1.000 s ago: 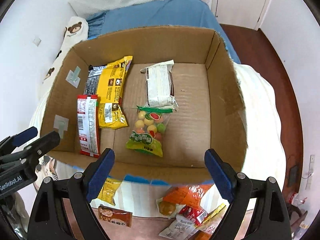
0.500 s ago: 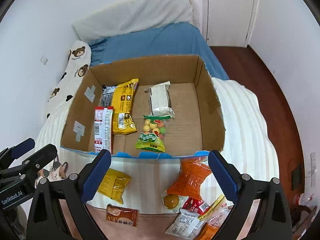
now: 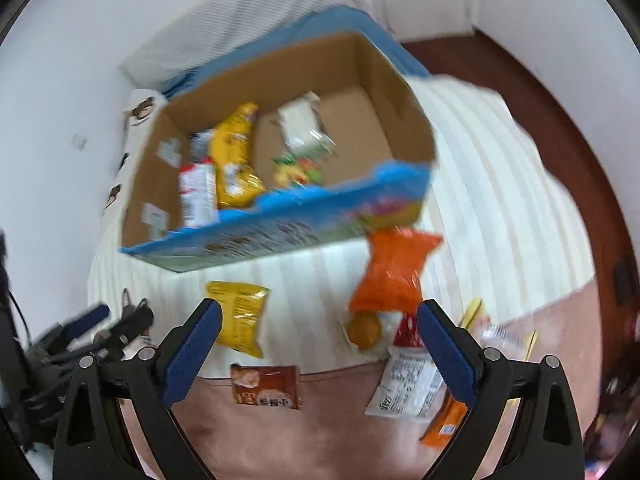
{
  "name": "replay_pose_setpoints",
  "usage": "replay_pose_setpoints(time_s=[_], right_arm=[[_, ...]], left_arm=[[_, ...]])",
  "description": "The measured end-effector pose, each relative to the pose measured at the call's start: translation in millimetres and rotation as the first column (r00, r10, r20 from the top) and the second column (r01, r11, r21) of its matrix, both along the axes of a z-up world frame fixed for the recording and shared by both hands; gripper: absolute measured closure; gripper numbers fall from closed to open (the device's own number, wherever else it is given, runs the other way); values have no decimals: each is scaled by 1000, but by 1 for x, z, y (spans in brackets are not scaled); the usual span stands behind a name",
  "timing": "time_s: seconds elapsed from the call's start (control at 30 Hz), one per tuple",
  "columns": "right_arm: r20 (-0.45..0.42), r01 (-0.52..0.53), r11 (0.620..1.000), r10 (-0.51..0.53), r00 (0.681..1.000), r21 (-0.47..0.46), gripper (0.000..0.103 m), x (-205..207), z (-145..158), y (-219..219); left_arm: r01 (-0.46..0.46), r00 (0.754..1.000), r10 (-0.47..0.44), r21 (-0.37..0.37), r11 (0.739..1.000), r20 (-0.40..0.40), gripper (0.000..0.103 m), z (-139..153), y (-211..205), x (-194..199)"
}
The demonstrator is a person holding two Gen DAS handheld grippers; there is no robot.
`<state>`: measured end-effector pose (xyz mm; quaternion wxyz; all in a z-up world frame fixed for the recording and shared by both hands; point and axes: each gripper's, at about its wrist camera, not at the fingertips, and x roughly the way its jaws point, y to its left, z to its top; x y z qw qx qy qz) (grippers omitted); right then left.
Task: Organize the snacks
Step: 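Grasp the yellow chip bag with the left tool while the right tool grasps the orange packet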
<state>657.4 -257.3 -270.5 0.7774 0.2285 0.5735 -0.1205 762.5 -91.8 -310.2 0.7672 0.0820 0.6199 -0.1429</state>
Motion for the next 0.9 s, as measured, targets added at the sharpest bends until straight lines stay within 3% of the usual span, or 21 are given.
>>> replay_pose_setpoints(time_s=[0.1, 0.23, 0.33, 0.5, 0.53, 0.6, 0.63, 0.9], right_arm=[[-40, 78, 997, -78, 996, 11, 3, -3, -30, -18], [-85, 75, 997, -76, 993, -15, 3, 13, -65, -31], [-123, 77, 997, -80, 989, -33, 3, 28, -90, -41], [-159, 80, 997, -82, 984, -23, 4, 44, -123, -54], [-162, 87, 996, -88, 983, -14, 6, 44, -129, -56], [-182, 107, 994, -99, 978, 33, 23, 41, -143, -60], [-182, 111, 993, -102, 978, 42, 41, 38, -147, -60], [-199, 6, 999, 1, 980, 33, 49, 10, -146, -34]], left_arm=[[49, 997, -45, 59, 997, -57, 17, -37, -12, -1], [99, 987, -82, 121, 988, -140, 17, -80, -33, 3], [123, 981, -95, 163, 979, -168, 17, -101, -49, 10], [103, 983, -78, 152, 983, -164, 17, -113, -64, 17], [103, 985, -79, 154, 983, -155, 18, -113, -66, 17], [92, 986, -70, 145, 985, -152, 20, -113, -68, 16], [87, 986, -64, 144, 986, -152, 21, -112, -68, 15], [32, 984, -11, 118, 992, -177, 21, -113, -52, -5]])
